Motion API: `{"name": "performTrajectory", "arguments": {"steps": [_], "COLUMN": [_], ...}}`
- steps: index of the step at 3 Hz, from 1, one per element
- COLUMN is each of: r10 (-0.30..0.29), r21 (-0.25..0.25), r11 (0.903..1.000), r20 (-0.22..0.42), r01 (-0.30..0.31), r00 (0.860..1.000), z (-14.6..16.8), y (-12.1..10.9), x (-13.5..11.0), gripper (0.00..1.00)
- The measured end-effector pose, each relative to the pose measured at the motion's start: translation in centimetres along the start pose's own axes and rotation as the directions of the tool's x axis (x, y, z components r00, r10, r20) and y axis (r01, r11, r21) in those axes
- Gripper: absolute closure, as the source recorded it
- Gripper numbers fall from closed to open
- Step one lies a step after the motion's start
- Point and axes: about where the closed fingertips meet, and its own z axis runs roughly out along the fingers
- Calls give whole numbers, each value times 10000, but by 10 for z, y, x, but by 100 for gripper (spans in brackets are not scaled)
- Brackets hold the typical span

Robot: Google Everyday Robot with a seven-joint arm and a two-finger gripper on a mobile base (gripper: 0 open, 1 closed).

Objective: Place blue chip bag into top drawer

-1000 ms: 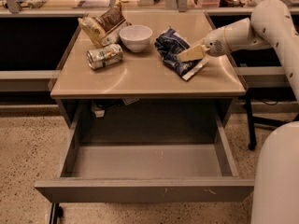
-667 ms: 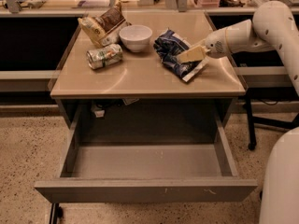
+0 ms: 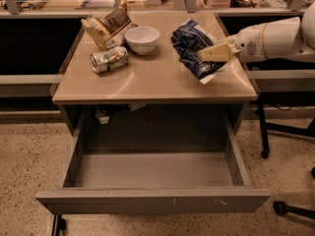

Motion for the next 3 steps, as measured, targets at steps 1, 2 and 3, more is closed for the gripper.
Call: {"name": "performTrajectory", "arguments": {"steps": [1,2,3], "r10": [823,1020,1015], "r21": [-131,-357,-355], "r11": [9965,9940,9941], "r20": [-2,-399,-391], "r01": [-823,-1034,-1029], "r00": [9966,9940,9941], "z": [-15,-5,-5], "y": [48,59,59], "x": [17,41,40], "gripper": [100,100,100]}}
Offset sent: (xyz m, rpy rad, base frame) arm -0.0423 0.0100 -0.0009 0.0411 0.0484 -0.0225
